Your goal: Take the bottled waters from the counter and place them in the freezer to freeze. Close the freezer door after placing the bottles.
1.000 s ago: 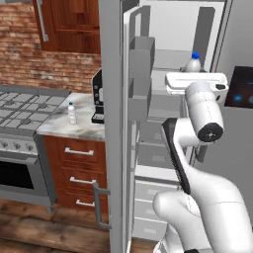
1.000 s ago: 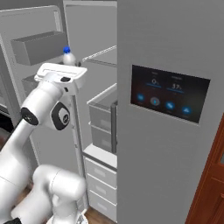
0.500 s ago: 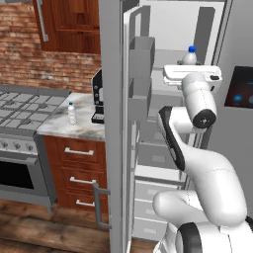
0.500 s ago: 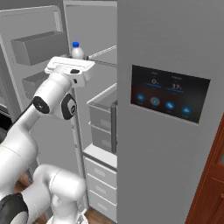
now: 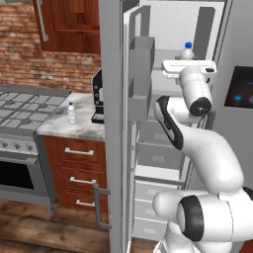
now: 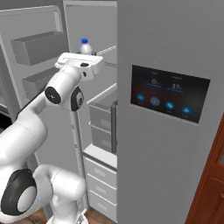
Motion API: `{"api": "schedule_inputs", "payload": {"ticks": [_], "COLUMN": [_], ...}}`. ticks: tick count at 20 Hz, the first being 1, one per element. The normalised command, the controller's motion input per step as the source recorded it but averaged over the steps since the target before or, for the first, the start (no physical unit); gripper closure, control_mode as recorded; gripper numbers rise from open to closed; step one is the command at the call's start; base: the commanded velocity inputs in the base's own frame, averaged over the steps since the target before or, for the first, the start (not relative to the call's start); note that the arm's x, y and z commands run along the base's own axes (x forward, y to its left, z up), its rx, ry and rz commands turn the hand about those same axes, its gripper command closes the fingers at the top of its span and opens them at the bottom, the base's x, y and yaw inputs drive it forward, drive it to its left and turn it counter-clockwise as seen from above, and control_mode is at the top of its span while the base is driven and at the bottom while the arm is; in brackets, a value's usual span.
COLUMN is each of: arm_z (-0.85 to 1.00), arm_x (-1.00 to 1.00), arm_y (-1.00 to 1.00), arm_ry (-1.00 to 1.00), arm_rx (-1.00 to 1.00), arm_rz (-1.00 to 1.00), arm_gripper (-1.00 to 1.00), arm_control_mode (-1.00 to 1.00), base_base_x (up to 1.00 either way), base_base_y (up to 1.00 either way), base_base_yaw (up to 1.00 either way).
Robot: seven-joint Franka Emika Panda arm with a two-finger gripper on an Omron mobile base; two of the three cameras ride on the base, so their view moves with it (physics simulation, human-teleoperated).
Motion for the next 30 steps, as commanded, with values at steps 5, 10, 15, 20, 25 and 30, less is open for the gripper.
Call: {"api": "schedule_inputs", "payload": {"ticks": [5, 10, 15, 20, 25, 30], "arm_z": [0.05, 0.21, 0.14, 0.0, 0.0, 0.0], "arm_x": [0.36, 0.3, 0.4, 0.43, 0.49, 0.5], "arm_y": [-0.01, -0.09, -0.01, 0.0, -0.16, -0.11], "arm_ry": [0.07, 0.01, 0.0, 0.01, 0.01, 0.01], "arm_rx": [0.0, 0.0, 0.02, 0.0, 0.0, 0.0], "arm_rz": [0.0, -0.02, 0.0, 0.0, 0.0, 0.0], "arm_gripper": [1.0, 1.0, 1.0, 1.0, 1.0, 1.0], "arm_control_mode": [-1.0, -1.0, -1.0, -1.0, -1.0, -1.0], "base_base_x": [0.0, 0.0, 0.0, 0.0, 0.0, 0.0], "base_base_y": [0.0, 0.0, 0.0, 0.0, 0.0, 0.0], "base_base_yaw": [0.0, 0.0, 0.0, 0.0, 0.0, 0.0]}}
